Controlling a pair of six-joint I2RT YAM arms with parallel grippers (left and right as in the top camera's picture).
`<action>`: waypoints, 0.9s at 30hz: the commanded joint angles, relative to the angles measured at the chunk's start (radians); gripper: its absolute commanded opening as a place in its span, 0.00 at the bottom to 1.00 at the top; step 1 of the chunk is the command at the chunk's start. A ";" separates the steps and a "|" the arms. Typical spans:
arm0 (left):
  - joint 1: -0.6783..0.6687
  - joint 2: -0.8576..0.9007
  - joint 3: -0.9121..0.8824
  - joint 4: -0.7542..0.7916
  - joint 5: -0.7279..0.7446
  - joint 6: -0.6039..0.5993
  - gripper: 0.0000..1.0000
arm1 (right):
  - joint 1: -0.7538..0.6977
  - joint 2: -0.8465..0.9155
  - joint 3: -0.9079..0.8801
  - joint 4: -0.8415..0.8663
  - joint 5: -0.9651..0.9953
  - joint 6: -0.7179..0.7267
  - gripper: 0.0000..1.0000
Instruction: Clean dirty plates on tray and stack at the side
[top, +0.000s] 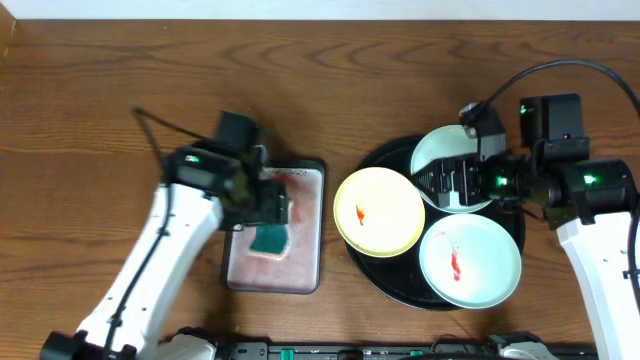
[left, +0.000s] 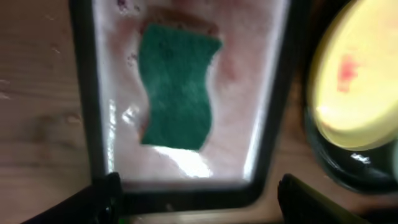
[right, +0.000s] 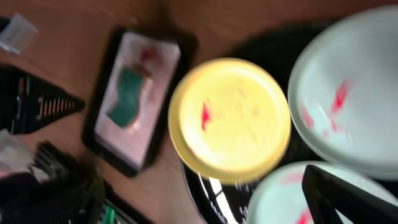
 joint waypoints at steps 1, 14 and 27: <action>-0.069 0.048 -0.082 0.053 -0.301 -0.139 0.80 | 0.041 -0.004 0.003 -0.048 0.089 -0.012 0.99; -0.060 0.253 -0.204 0.371 -0.141 -0.092 0.23 | 0.070 -0.004 -0.017 -0.073 0.111 0.060 0.98; -0.060 0.257 -0.227 0.357 -0.140 -0.092 0.36 | 0.070 -0.004 -0.017 -0.069 0.111 0.060 0.97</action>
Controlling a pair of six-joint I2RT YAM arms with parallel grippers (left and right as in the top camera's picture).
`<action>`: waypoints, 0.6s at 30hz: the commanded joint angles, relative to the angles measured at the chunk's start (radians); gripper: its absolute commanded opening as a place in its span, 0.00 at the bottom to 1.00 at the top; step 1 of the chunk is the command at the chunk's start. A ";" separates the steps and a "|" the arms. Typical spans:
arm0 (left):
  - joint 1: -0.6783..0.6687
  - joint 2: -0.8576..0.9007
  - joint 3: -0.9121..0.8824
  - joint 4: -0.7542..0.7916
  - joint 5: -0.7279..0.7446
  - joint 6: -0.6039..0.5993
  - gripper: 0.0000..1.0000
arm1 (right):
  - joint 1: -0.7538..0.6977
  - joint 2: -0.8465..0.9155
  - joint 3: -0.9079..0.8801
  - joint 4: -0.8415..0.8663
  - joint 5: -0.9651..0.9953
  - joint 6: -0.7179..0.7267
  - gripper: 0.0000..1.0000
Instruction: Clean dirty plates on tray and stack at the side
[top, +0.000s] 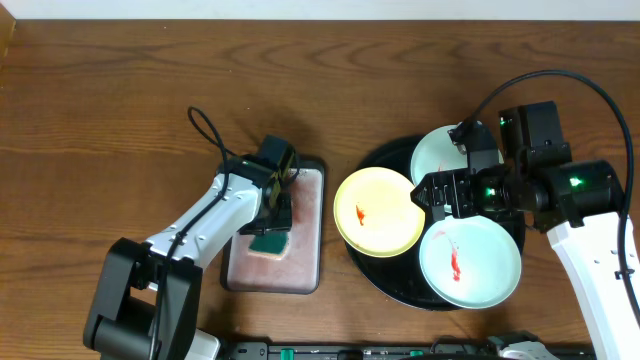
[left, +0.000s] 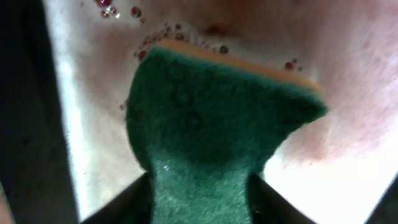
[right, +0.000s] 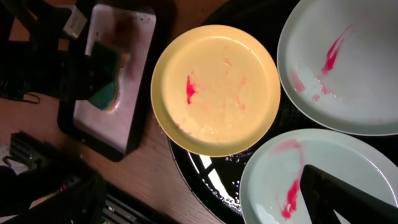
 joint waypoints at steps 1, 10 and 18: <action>0.005 0.011 -0.043 0.046 0.004 0.004 0.34 | 0.011 -0.004 -0.004 0.003 0.003 0.013 0.97; 0.003 0.010 -0.131 0.145 0.040 0.026 0.08 | 0.011 -0.004 -0.039 0.000 0.033 0.069 0.92; 0.003 -0.043 0.069 -0.070 0.060 0.065 0.07 | 0.011 -0.004 -0.217 0.103 0.113 0.182 0.74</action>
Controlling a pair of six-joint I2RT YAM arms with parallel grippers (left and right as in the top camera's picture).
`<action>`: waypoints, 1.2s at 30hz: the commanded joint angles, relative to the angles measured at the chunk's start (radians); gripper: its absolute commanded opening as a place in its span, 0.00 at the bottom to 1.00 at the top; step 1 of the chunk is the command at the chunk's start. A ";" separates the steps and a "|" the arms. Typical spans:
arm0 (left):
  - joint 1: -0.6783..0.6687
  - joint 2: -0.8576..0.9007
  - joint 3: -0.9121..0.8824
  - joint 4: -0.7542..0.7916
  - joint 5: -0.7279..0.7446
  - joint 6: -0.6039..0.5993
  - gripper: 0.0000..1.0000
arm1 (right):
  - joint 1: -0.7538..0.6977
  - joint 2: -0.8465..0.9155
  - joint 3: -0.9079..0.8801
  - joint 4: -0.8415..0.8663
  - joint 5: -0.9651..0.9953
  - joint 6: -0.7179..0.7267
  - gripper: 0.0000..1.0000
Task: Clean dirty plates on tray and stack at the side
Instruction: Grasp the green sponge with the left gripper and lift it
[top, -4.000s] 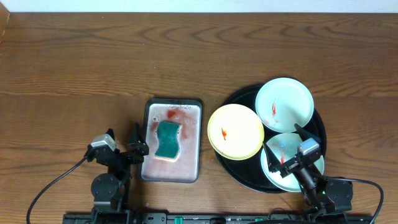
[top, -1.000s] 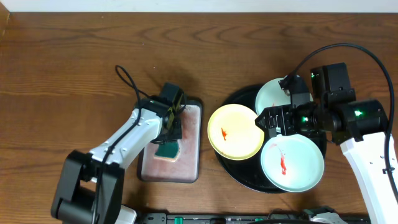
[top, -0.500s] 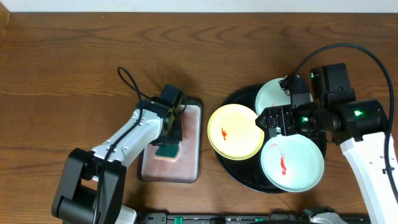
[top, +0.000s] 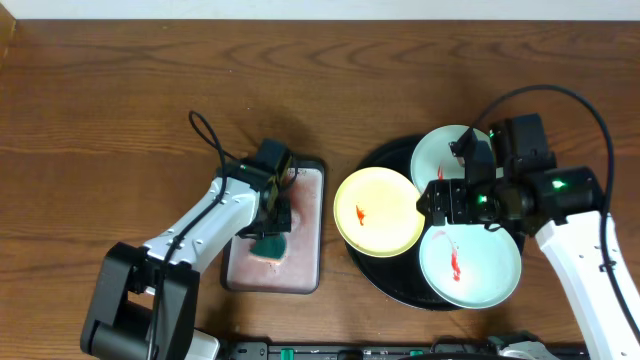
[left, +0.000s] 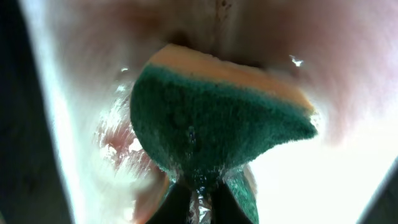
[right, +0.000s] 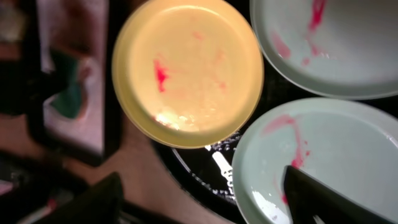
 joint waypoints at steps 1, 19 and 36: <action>-0.001 -0.035 0.093 -0.053 0.020 0.028 0.09 | 0.011 -0.004 -0.092 0.063 0.063 0.075 0.71; -0.001 -0.047 -0.149 0.233 0.117 -0.014 0.42 | 0.011 0.138 -0.206 0.307 0.018 -0.025 0.55; -0.001 -0.119 0.150 -0.072 0.117 0.032 0.07 | 0.011 0.333 -0.208 0.384 0.056 -0.030 0.29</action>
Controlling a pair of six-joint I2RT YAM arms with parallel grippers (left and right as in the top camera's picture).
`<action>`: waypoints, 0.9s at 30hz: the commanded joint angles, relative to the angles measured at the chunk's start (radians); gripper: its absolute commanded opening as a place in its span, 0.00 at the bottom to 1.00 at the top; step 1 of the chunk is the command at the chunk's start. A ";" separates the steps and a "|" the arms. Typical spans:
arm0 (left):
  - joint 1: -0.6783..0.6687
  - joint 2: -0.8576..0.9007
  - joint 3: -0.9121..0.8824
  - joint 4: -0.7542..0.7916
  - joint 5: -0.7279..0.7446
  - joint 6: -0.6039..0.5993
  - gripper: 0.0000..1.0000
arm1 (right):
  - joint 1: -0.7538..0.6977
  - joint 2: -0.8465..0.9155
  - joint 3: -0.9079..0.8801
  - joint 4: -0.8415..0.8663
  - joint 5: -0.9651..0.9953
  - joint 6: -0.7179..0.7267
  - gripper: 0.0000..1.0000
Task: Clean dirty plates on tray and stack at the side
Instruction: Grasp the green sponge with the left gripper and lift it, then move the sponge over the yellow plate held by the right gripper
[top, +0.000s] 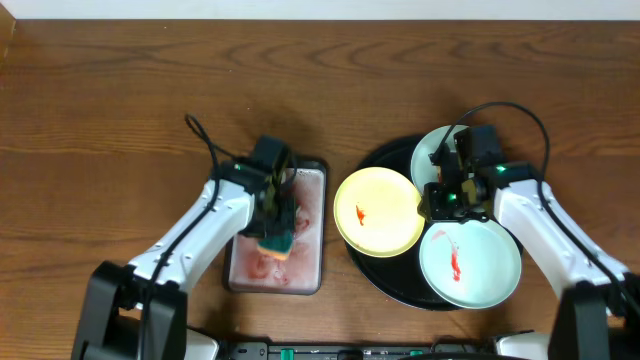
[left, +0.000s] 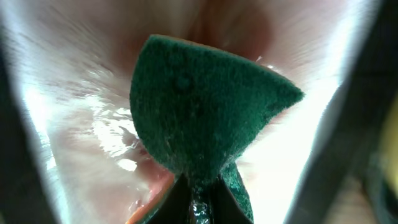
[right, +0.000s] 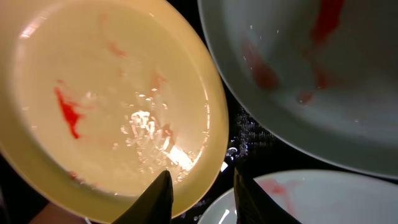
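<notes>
My left gripper (left: 198, 198) is shut on a green sponge (left: 199, 118) with an orange back, held just over the wet pinkish sponge tray (top: 250, 268). On the round black tray (top: 386, 266) lie a yellow plate (top: 378, 210) with a red smear and two pale green plates (top: 445, 152) (top: 470, 262), both red-stained. Low at the yellow plate's right edge (right: 214, 143), my right gripper (right: 200, 186) is open, one finger over the plate and the other outside its rim.
The sponge tray's black rim (top: 324, 230) lies close to the left edge of the yellow plate. Brown wooden table (top: 120, 100) surrounds both trays. A cable (top: 200, 135) loops off the left arm.
My right gripper has come down from above the plates to straddle the yellow plate's right rim. The left gripper holds the sponge slightly higher over its tray.
First my left gripper hung open above the sponge in its tray and the right one was high over the plates. Then the left one was open around the sponge, then shut on it. Now the sponge is raised and the right gripper is at the yellow plate's rim.
</notes>
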 joint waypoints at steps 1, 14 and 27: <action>0.000 -0.062 0.150 -0.068 0.010 0.032 0.07 | 0.011 0.064 -0.003 0.021 0.003 -0.013 0.29; -0.001 -0.134 0.206 -0.109 0.100 0.031 0.07 | 0.011 0.216 -0.003 0.138 0.000 0.000 0.01; -0.122 -0.130 0.205 0.012 0.098 -0.062 0.07 | 0.012 0.131 -0.002 0.085 0.272 0.143 0.01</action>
